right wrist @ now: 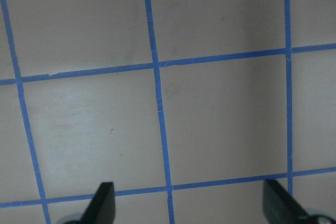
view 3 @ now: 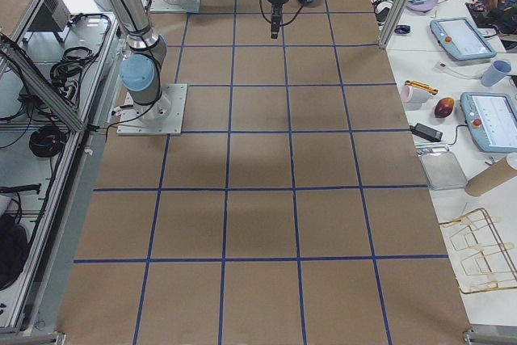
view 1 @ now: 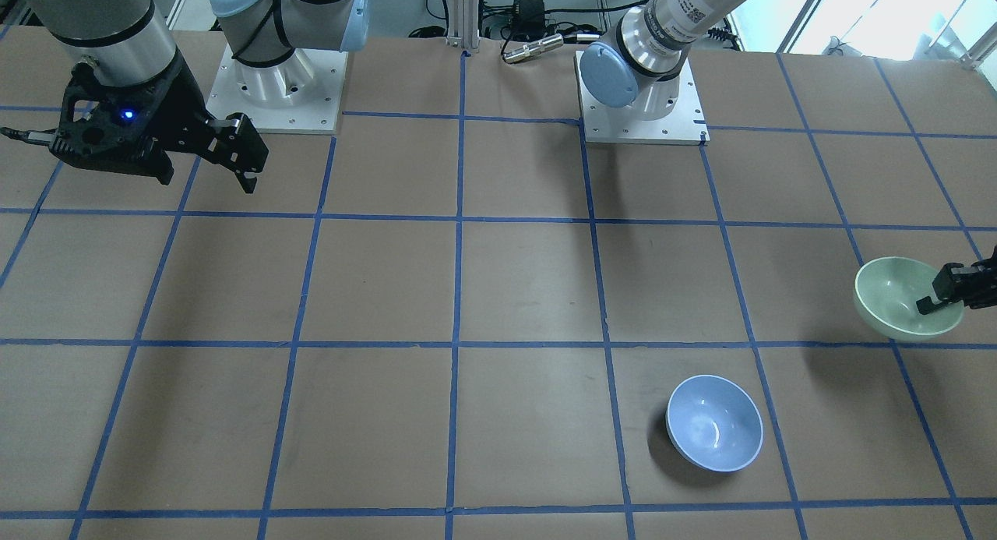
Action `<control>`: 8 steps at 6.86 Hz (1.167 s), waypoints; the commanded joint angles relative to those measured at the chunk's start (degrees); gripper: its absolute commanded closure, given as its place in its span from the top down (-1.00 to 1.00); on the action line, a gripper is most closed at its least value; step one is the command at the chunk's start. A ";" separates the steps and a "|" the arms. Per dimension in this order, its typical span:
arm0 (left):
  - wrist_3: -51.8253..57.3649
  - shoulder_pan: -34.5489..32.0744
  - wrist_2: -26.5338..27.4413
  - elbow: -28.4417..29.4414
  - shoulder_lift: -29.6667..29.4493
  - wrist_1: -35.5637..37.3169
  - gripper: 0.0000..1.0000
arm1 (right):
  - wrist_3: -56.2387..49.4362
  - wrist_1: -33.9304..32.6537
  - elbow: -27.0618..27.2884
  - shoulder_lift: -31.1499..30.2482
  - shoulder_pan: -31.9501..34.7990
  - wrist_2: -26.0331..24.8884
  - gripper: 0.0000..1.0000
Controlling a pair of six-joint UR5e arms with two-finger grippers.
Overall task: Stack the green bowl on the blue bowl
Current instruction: 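Lift the pale green bowl with the left gripper toward the blue bowl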
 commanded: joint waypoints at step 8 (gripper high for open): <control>-32.83 -22.55 -6.67 6.17 -3.33 0.71 -0.96 | 0.00 0.00 -0.03 0.00 0.00 0.00 1.00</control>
